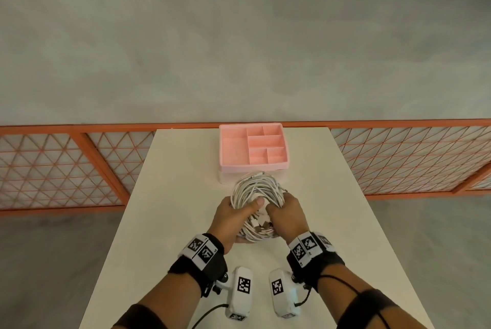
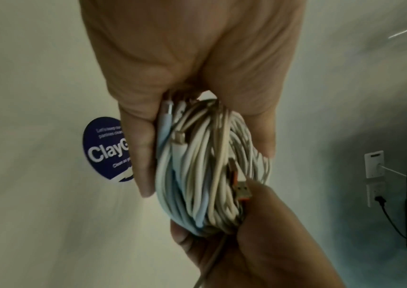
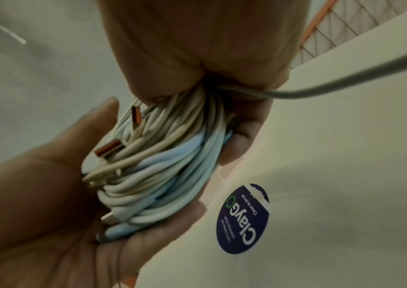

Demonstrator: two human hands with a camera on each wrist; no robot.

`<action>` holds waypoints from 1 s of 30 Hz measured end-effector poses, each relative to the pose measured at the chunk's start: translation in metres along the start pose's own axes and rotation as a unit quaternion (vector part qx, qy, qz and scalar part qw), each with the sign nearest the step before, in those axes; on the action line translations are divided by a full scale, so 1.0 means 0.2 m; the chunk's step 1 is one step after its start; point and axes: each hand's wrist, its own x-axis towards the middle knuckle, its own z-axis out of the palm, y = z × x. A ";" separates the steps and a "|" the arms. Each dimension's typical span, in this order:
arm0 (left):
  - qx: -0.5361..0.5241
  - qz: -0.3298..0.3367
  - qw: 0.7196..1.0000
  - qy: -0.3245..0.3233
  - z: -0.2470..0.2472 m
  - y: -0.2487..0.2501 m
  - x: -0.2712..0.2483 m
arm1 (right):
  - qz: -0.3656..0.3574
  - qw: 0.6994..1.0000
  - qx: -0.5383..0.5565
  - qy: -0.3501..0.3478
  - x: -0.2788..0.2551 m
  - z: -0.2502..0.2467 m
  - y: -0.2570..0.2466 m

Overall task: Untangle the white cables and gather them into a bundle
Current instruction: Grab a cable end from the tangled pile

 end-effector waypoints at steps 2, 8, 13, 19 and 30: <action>-0.010 -0.022 0.999 0.032 0.00 -0.04 0.00 | -0.001 1.000 -0.014 -0.004 -0.01 0.02 0.02; -0.011 -0.043 0.997 0.058 -0.01 -0.13 0.03 | 0.038 0.995 0.090 0.021 -0.04 0.05 0.06; 0.058 0.047 0.993 0.091 -0.02 -0.21 0.08 | 0.143 0.965 0.214 0.052 -0.05 0.10 0.05; 0.197 0.086 0.973 0.085 -0.08 -0.24 0.13 | 0.141 0.970 0.161 0.112 -0.05 0.18 0.11; 0.176 0.104 0.974 -0.099 -0.13 -0.23 0.24 | 0.178 0.962 0.162 0.128 0.07 0.17 0.21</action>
